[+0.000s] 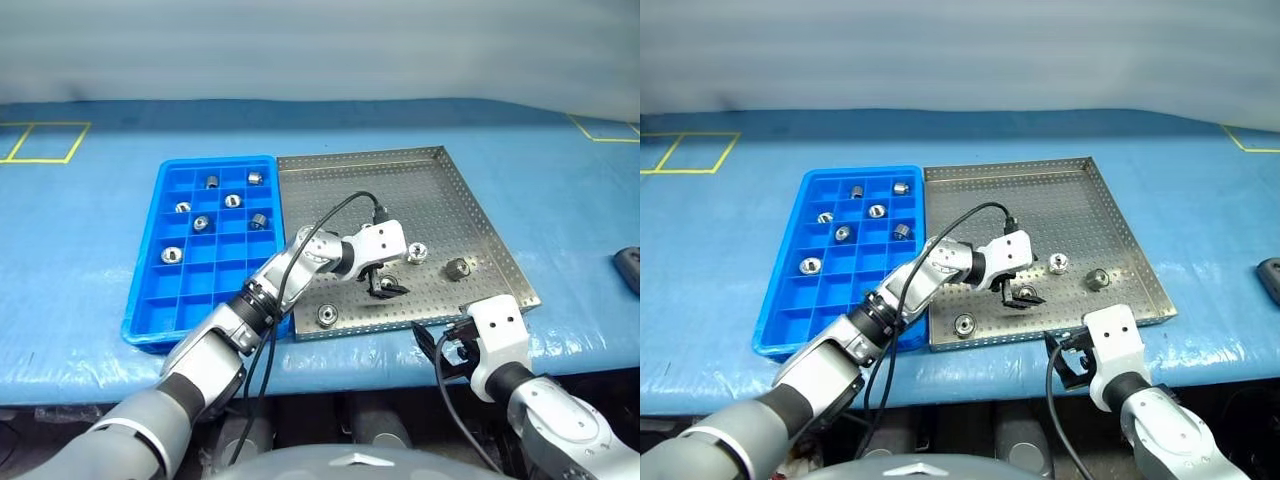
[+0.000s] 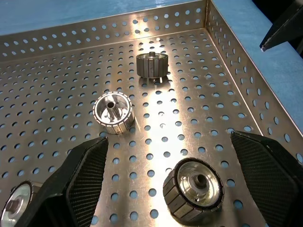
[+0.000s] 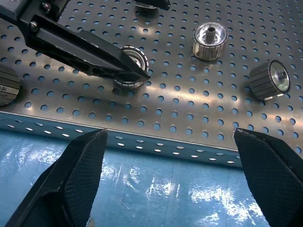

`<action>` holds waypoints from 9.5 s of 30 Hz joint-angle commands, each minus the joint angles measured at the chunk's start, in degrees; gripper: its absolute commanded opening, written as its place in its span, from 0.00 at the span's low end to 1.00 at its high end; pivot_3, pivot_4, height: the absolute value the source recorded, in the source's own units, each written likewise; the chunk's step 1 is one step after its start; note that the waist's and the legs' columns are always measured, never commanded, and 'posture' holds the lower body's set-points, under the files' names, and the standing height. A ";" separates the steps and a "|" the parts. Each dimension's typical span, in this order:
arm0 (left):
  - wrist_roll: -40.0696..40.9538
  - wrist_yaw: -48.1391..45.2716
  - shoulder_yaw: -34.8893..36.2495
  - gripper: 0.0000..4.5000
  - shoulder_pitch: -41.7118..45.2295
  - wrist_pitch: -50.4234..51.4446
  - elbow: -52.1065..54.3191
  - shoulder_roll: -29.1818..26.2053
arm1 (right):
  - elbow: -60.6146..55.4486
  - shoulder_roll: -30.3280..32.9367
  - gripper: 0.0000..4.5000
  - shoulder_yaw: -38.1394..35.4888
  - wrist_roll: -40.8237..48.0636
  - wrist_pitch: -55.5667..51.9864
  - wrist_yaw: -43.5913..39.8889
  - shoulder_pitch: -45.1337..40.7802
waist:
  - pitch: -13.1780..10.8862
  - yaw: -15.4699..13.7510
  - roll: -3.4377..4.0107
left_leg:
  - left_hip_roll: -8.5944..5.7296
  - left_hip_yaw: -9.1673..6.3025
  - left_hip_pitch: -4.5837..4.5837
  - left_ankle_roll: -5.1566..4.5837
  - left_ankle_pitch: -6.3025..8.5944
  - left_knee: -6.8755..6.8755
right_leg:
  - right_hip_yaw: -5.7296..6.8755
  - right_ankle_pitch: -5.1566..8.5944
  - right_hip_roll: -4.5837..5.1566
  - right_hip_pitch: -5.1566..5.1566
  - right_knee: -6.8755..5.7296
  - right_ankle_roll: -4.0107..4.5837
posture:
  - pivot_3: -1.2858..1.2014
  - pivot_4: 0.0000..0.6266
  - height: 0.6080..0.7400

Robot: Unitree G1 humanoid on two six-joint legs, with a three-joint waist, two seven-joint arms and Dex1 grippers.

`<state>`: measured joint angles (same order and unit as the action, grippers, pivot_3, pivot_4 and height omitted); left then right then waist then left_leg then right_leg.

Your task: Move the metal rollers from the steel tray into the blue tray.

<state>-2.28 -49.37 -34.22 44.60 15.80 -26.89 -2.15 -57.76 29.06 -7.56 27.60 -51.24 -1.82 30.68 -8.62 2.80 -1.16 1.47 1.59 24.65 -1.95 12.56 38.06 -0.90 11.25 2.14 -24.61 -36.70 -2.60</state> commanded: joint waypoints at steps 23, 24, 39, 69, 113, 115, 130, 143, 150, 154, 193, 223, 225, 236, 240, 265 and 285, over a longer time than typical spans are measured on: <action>-2.69 -0.13 7.24 0.39 -0.28 -0.25 3.28 -1.06 | -1.13 4.93 1.00 1.37 6.18 -3.25 2.47 -11.09 | -0.01 0.19 -0.02 | 0.01 0.04 0.00 -0.04 0.01 0.01 | -0.03 -0.01 -0.01 -0.01 -0.03 -0.02 | 0.51 0.24 1.00; -1.26 0.56 9.45 0.39 -0.55 1.70 5.51 -1.17 | -0.53 5.33 1.00 1.96 6.24 -3.90 1.60 -13.13 | -0.02 -0.03 -0.02 | 0.01 0.04 0.01 -0.04 0.01 0.00 | -0.03 -0.01 -0.01 -0.01 -0.02 -0.03 | 0.51 0.24 1.00; 0.48 19.43 26.36 0.39 -22.28 22.12 48.82 -11.41 | 14.49 6.00 1.00 24.08 1.33 -4.52 -14.86 -46.22 | -0.04 -4.72 -0.03 | 0.03 -0.20 -0.02 -0.03 0.00 -0.10 | -0.04 -0.01 -0.32 0.05 -0.02 -0.01 | 0.61 0.24 1.00; 0.12 32.38 28.58 0.61 -39.11 38.37 62.46 -15.57 | 19.52 -2.90 1.00 32.86 -7.47 -1.77 -23.13 -49.14 | -0.06 -11.70 -0.03 | 0.02 -0.26 0.07 0.03 0.01 -0.13 | 0.35 0.04 0.03 0.02 0.12 0.05 | 0.64 0.24 1.00; 6.34 27.78 23.05 0.99 13.09 -6.15 -26.76 14.80 | -2.24 -9.49 1.00 9.44 -11.50 -6.93 2.60 -13.44 | -0.03 0.21 0.02 | -0.25 -0.13 0.21 -0.13 0.08 -0.08 | 0.02 -0.13 -0.07 0.09 0.50 -0.23 | 0.44 0.24 1.00; 8.28 25.86 24.88 0.99 13.20 -6.36 -28.11 15.53 | -2.24 -9.50 1.00 9.77 -11.33 -6.60 3.02 -13.37 | -0.03 0.67 0.02 | -0.23 -0.09 0.21 -0.17 0.10 -0.08 | -0.01 -0.15 -0.04 0.09 0.52 -0.26 | 0.44 0.24 1.00; 9.15 24.92 27.03 0.99 14.96 -2.46 -36.11 16.82 | -2.24 -9.14 1.00 9.40 -10.37 -6.31 3.63 -13.71 | -0.02 1.87 0.03 | -0.12 -0.04 0.15 -0.18 0.10 -0.07 | -0.04 -0.18 -0.04 0.11 0.49 -0.32 | 0.44 0.24 1.00; 8.31 21.97 26.01 0.38 14.06 -0.76 -35.72 16.72 | -2.24 -9.28 1.00 8.96 -9.94 -6.34 3.79 -14.24 | -0.02 1.89 0.03 | -0.11 0.02 0.14 -0.18 0.10 -0.06 | -0.10 -0.20 -0.04 0.10 0.47 -0.34 | 0.44 0.24 1.00; 12.77 17.57 27.21 0.37 10.17 6.76 -19.02 12.60 | -1.74 -9.58 1.00 10.20 -9.83 -8.79 1.78 -18.40 | -0.03 1.44 0.02 | -0.10 0.05 0.15 -0.19 0.10 -0.02 | -0.14 -0.21 -0.04 0.07 0.40 -0.35 | 0.48 0.24 1.00; 16.58 18.25 28.64 0.37 2.21 16.54 3.68 7.53 | 0.13 -8.64 1.00 11.42 -9.43 -9.57 -0.75 -22.76 | 0.01 1.26 0.08 | -0.03 0.13 0.01 -0.18 0.10 -0.11 | -0.25 -0.21 -0.07 0.08 0.35 -0.34 | 0.51 0.24 1.00; 12.25 40.01 36.49 0.37 -47.55 46.52 75.13 -19.64 | 32.95 -6.99 1.00 37.15 -17.78 11.50 -32.22 -54.09 | -0.04 -22.00 -0.03 | 0.18 -0.15 0.06 0.62 0.17 -0.17 | 0.42 0.10 -0.42 -0.40 0.06 0.38 | 0.71 0.24 1.00; 18.04 35.88 36.16 0.99 -42.56 47.16 73.28 -17.51 | 27.48 -6.41 1.00 32.03 -17.73 7.16 -29.49 -50.04 | -0.01 -26.07 -0.03 | 0.30 0.05 0.42 0.76 0.24 -0.14 | 0.52 0.23 -0.65 -0.83 -0.08 0.58 | 0.68 0.24 1.00; 18.98 35.16 36.39 0.99 -41.54 45.35 73.02 -16.54 | 25.27 -6.74 1.00 29.26 -16.75 4.78 -28.13 -48.66 | -0.01 -25.89 -0.02 | 0.30 0.03 0.45 0.76 0.24 -0.12 | 0.54 0.23 -0.65 -0.82 -0.08 0.58 | 0.67 0.24 1.00; 17.52 29.07 24.44 0.99 -40.37 25.08 64.58 -14.50 | 11.65 -5.40 1.00 10.86 -17.61 -8.83 -16.32 -37.04 | 0.05 -22.32 0.02 | 0.26 0.00 0.80 0.74 0.22 -0.04 | 0.53 0.22 -0.62 -0.83 -0.03 0.57 | 0.60 0.24 1.00; 16.97 26.75 19.34 0.99 -37.02 18.41 57.89 -11.23 | 11.41 -12.04 1.00 5.84 -22.44 -11.57 -5.59 -34.64 | 0.07 -18.35 0.06 | 0.27 -0.04 0.81 0.70 0.20 0.03 | 0.51 0.22 -0.65 -0.81 -0.08 0.58 | 0.56 0.24 1.00; 15.86 18.10 8.64 0.99 -36.11 9.19 49.63 -7.91 | 40.84 -31.21 1.00 -2.83 -29.91 3.37 13.73 -46.47 | 0.10 -1.38 0.26 | 0.21 -0.16 -0.19 0.47 0.07 -0.11 | -0.04 0.13 -0.73 0.01 -0.21 0.45 | 0.53 0.24 1.00; 14.14 18.77 8.05 1.00 -38.30 6.50 51.30 -8.77 | 46.29 -32.13 0.44 0.85 -28.61 3.57 10.57 -45.04 | 0.07 -2.22 0.31 | 0.24 -0.13 -0.20 0.46 0.07 -0.14 | -0.09 0.12 -0.70 0.00 -0.18 0.43 | 0.56 0.24 1.00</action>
<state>11.48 -30.59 -26.37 6.00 23.05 21.45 -11.35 -8.71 -2.66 -7.04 -1.40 -47.20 8.71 -14.40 -8.54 0.58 -0.85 1.72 1.45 24.45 -1.48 12.63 37.92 -0.98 11.37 1.44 -24.61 -36.88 -2.17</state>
